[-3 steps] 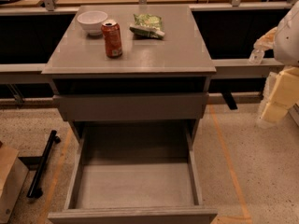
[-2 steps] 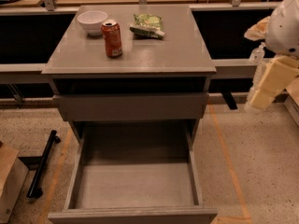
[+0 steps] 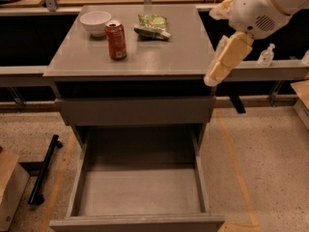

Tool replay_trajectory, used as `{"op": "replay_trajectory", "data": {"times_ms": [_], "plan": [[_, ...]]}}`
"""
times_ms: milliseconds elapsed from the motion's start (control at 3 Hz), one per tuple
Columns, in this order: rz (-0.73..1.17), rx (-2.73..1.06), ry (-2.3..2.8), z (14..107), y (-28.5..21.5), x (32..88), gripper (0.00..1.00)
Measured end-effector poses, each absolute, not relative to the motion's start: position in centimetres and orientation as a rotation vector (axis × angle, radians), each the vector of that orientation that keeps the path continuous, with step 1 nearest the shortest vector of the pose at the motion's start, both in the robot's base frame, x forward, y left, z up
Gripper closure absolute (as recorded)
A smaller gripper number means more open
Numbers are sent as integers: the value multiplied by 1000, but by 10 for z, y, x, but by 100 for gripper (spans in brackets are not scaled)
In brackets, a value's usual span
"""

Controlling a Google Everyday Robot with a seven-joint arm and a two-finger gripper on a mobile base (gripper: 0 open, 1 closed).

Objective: Place coke can into middle drawer

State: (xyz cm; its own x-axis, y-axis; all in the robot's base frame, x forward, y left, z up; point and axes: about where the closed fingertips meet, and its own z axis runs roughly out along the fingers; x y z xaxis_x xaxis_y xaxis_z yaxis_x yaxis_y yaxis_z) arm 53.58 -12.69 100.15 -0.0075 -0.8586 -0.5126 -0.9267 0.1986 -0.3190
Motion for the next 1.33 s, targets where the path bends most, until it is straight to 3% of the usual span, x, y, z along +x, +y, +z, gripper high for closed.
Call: {"op": "replay_trajectory", "data": {"times_ms": [667, 1333], "plan": [[190, -1607, 1854, 990, -116, 548, 0], [249, -1461, 1790, 956, -69, 603, 0]]}}
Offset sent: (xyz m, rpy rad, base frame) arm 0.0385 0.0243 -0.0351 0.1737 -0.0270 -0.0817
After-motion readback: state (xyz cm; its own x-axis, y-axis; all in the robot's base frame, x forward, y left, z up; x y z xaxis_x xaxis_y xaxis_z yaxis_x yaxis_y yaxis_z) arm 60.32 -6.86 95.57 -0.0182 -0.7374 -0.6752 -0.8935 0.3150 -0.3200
